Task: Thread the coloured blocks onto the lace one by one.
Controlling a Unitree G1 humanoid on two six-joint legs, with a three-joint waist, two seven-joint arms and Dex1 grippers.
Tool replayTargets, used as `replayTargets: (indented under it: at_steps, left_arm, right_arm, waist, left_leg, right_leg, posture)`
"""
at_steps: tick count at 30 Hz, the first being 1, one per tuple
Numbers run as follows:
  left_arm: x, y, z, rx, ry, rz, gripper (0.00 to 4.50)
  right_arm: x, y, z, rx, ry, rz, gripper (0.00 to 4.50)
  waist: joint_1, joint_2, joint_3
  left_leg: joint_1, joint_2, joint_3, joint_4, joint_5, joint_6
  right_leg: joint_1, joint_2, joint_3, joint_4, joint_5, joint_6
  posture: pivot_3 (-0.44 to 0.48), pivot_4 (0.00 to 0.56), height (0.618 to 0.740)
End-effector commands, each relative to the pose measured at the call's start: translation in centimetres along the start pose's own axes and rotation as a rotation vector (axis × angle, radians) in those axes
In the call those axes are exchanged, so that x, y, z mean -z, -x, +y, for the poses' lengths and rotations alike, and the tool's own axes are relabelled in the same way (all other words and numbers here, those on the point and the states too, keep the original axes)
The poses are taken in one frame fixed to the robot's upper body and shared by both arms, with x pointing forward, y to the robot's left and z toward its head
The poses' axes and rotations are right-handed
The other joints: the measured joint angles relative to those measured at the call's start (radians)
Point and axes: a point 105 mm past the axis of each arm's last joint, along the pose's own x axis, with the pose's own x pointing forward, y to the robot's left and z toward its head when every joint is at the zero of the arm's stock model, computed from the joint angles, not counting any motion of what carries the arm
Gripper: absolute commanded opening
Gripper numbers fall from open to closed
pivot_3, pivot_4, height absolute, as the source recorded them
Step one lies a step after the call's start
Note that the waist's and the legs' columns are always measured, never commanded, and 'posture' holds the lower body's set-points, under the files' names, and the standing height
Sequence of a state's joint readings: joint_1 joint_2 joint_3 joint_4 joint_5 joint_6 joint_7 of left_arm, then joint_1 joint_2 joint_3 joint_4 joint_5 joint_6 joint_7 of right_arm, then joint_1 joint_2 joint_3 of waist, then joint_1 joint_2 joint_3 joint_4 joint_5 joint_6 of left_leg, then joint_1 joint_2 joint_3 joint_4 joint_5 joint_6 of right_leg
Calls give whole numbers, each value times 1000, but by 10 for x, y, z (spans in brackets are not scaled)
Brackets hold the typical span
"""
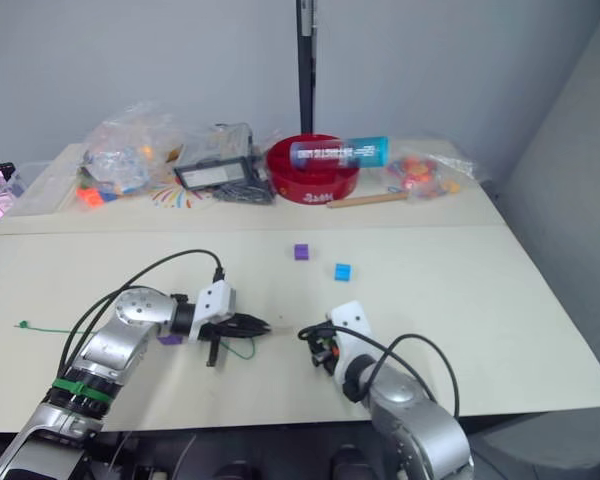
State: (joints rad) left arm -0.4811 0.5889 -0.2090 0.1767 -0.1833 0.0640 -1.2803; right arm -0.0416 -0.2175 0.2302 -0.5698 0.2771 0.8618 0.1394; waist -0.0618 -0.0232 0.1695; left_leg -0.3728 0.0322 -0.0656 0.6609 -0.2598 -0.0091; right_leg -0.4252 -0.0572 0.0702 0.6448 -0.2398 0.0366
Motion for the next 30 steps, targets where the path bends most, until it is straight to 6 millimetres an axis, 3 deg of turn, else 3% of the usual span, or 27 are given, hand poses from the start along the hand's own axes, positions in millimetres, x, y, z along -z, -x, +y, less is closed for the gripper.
replayTargets:
  at_steps: [1, 4, 6, 13, 15, 17, 19, 21, 30]
  left_arm:
    - [-11, 7, 1, -11, -33, -25, 0]
    - [-11, 10, 1, -15, -33, -20, 0]
    - [-11, 12, 0, -20, -31, -17, 0]
    - [-9, 16, -1, -32, -23, -12, 0]
    - [-8, 17, -1, -34, -21, -10, 0]
    - [-6, 18, -1, -38, -14, -9, 0]
    - [-6, 18, 0, -38, -11, -8, 0]
    - [-5, 18, 0, -37, -10, -6, 0]
    - [-6, 22, -10, -18, -3, -6, 0]
  right_arm:
    - [9, -4, 0, 7, -3, 9, 1169]
    - [14, -5, 0, 6, -14, 18, 1169]
    - [4, -1, 1, -26, -12, -13, 2237]
    - [-45, 26, -3, -212, 141, -145, 4446]
    - [-54, 33, -4, -288, 193, -150, 4446]
    - [-65, 43, 2, -474, 276, -141, 4446]
    - [-65, 53, 10, -684, 349, -81, 4446]
    - [-63, 55, 9, -788, 412, -26, 4446]
    - [-46, 2, -30, -961, 789, 118, 4446]
  waist:
    - [-1, 0, 0]
    - [-2, -1, 0]
    - [-2, -1, 0]
    - [8, -1, 0]
    - [8, -1, 0]
    - [8, -1, 0]
    - [11, -2, 0]
    - [13, -2, 0]
    - [14, -2, 1]
  left_leg:
    - [0, 0, 0, 0, 0, 0]
    - [2, 0, 0, 0, 0, 0]
    - [3, 0, 0, 0, 0, 0]
    - [1, 0, 0, 0, 0, 0]
    - [2, 0, 0, 0, 0, 0]
    - [2, 0, 0, 0, 0, 0]
    - [2, 0, 1, 0, 0, 0]
    - [2, 0, 1, 0, 0, 0]
    - [2, 0, 2, 0, 0, 0]
  right_leg:
    - [0, 0, 0, 0, 0, 0]
    - [1, 0, 0, 0, 0, 0]
    - [2, 0, 0, 0, 0, 0]
    - [2, 0, 0, -1, 0, 0]
    - [2, 0, 0, -1, 0, 0]
    - [2, 1, 0, -1, 0, 0]
    - [2, 0, 0, -2, 0, 0]
    - [3, 0, 0, -2, 0, 0]
    - [2, 0, 0, -3, 0, 0]
  posture:
    - [0, 150, 731]
    - [0, 150, 731]
    - [0, 150, 731]
    - [0, 150, 731]
    - [0, 150, 731]
    - [0, 150, 731]
    - [0, 150, 731]
    - [0, 150, 731]
    - [0, 150, 731]
